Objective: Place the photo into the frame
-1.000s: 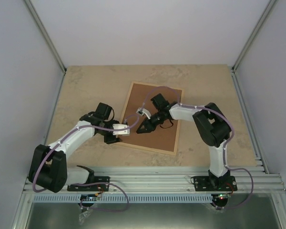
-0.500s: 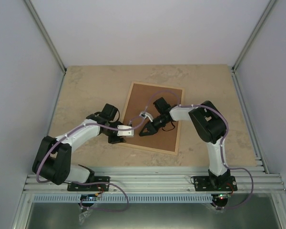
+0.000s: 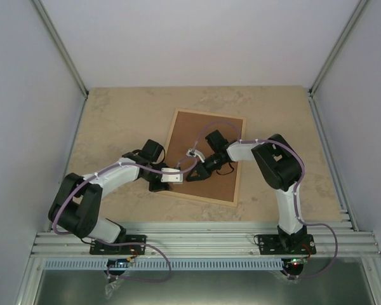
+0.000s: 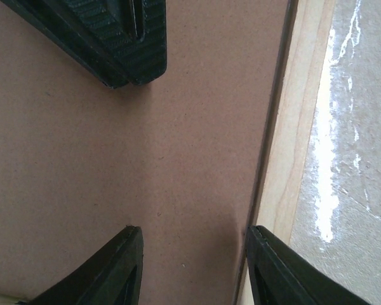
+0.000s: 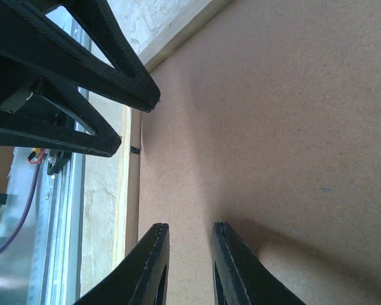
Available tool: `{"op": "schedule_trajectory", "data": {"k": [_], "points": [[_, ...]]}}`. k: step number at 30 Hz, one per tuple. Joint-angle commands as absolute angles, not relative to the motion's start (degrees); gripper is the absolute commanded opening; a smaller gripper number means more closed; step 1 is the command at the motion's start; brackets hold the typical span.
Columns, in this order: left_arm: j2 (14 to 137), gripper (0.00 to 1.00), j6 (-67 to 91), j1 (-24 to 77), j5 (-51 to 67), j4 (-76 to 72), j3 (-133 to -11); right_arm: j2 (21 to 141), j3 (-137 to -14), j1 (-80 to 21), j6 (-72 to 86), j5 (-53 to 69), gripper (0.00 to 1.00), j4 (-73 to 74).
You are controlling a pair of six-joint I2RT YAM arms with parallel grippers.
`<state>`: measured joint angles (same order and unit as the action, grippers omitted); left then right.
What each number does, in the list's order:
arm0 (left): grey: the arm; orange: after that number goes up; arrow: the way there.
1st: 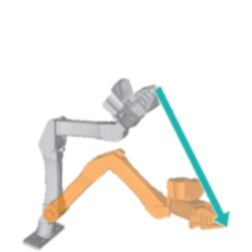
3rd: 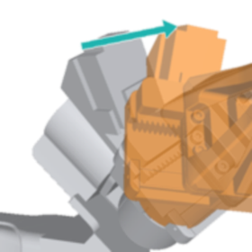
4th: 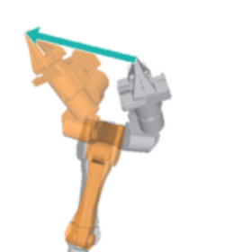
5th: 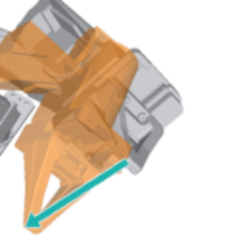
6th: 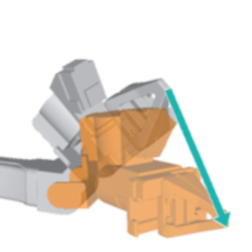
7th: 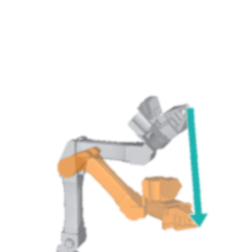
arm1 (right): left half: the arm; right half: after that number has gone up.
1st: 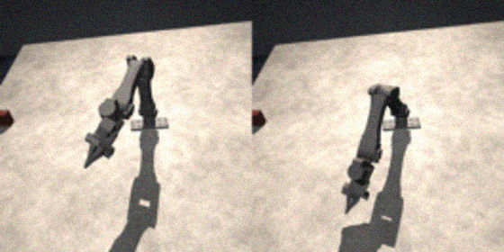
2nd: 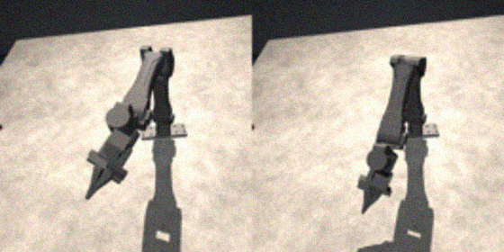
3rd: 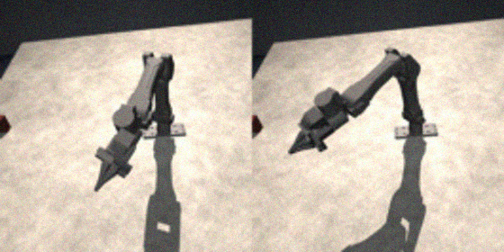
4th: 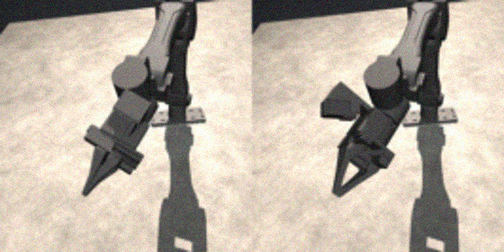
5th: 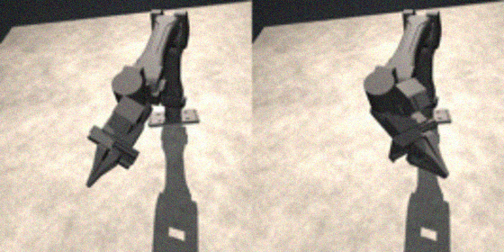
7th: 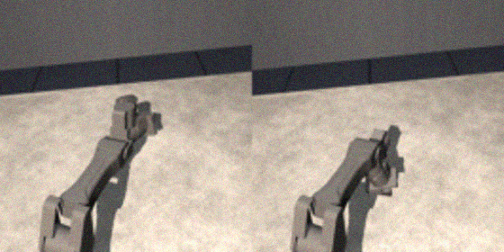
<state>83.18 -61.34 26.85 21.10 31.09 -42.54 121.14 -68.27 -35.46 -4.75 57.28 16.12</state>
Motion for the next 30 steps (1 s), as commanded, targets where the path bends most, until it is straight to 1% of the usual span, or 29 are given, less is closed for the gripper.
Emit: {"op": "schedule_trajectory", "data": {"k": [1,12,22,30], "points": [[84.00,0.47,-61.20,27.34,21.95,29.66,-42.02,124.10,-65.56,-34.74,-5.39,49.00,0.22,21.13],[83.42,0.46,-63.01,27.76,23.90,31.55,-42.01,124.02,-65.57,-34.72,-5.34,49.16,0.22,21.06],[85.95,0.46,-62.03,28.56,21.41,29.63,-42.23,123.93,-65.53,-34.63,-5.31,49.13,0.22,21.01],[86.73,0.43,-62.06,28.61,18.59,27.87,-40.75,123.67,-65.24,-34.45,-5.36,49.07,0.22,21.01]]}}
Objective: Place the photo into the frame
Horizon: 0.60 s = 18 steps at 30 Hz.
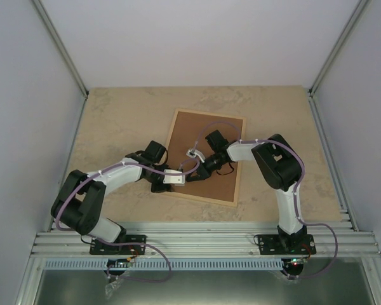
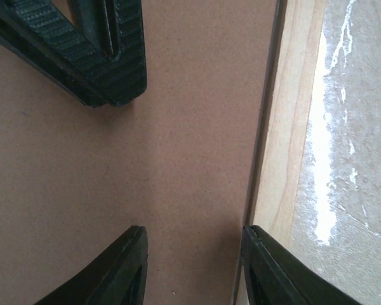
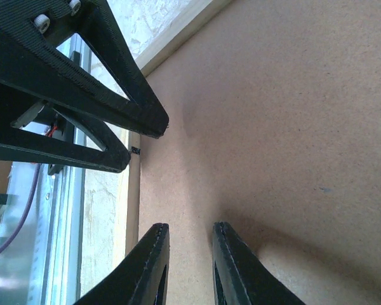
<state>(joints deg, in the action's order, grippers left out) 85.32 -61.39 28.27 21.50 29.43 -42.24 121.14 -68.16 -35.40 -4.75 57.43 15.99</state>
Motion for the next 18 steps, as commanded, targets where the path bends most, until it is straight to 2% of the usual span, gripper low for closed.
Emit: {"op": "schedule_trajectory", "data": {"k": [1,12,18], "points": [[86.86,0.43,-62.32,28.65,18.24,27.70,-40.55,123.66,-65.22,-34.51,-5.36,49.11,0.22,21.02],[87.63,0.41,-64.89,28.57,16.31,27.30,-40.85,123.67,-65.22,-34.53,-5.23,49.21,0.22,20.86],[85.84,0.42,-63.40,27.95,21.60,33.47,-46.61,123.49,-64.87,-34.54,-5.45,49.30,0.22,20.86]]}}
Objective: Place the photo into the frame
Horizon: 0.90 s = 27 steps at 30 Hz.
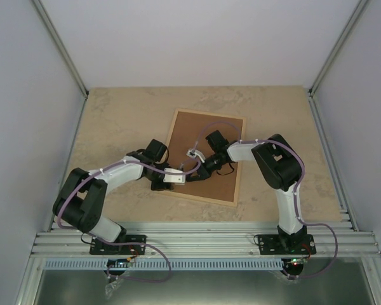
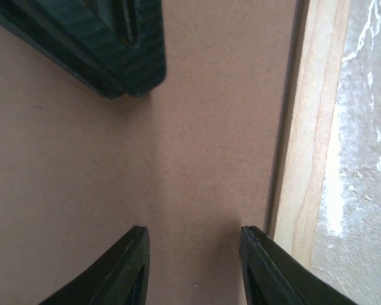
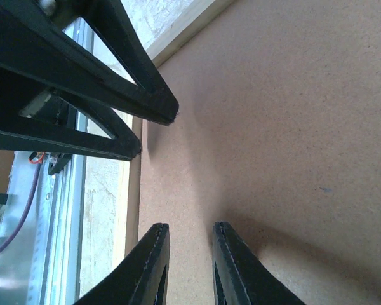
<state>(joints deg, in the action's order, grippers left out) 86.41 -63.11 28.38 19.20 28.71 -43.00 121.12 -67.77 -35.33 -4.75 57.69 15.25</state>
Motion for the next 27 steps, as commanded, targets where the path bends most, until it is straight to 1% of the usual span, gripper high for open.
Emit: {"op": "schedule_trajectory", "data": {"k": [1,5,10,27], "points": [[85.16,0.42,-64.01,28.03,22.36,34.88,-47.34,123.49,-64.90,-34.46,-5.45,49.35,0.22,20.79],[85.10,0.44,-66.43,28.03,22.98,39.88,-49.81,123.49,-64.94,-34.52,-5.53,49.55,0.22,20.81],[86.65,0.43,-68.62,28.06,22.14,43.52,-50.86,123.65,-64.86,-34.53,-5.54,49.89,0.22,20.74],[89.45,0.39,-65.97,30.09,18.16,39.17,-49.58,123.71,-64.95,-34.28,-5.45,50.01,0.22,20.84]]}}
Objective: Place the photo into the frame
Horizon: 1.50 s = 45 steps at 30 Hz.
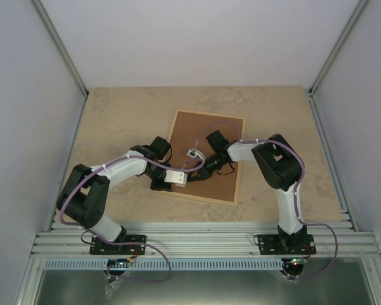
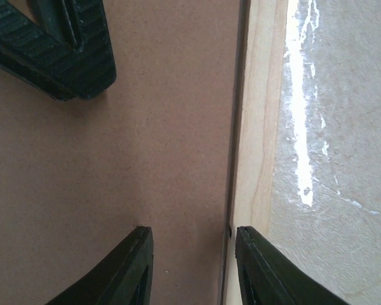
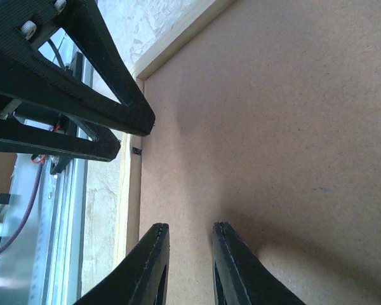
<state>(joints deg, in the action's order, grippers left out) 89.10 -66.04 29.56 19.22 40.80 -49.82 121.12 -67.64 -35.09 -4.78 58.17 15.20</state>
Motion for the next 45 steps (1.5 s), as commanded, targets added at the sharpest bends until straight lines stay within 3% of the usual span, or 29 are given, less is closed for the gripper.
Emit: {"op": "schedule_trajectory", "data": {"k": [1,21,45], "points": [[89.54,0.38,-65.86,30.07,17.73,38.78,-49.43,123.71,-64.95,-34.26,-5.45,50.02,0.22,20.87],[89.75,0.35,-67.03,30.92,18.52,39.82,-49.03,124.11,-65.04,-33.93,-5.45,50.65,0.22,20.86],[90.75,0.33,-65.01,33.01,11.03,34.90,-46.27,124.28,-65.04,-33.93,-5.19,50.70,0.23,20.75]]}}
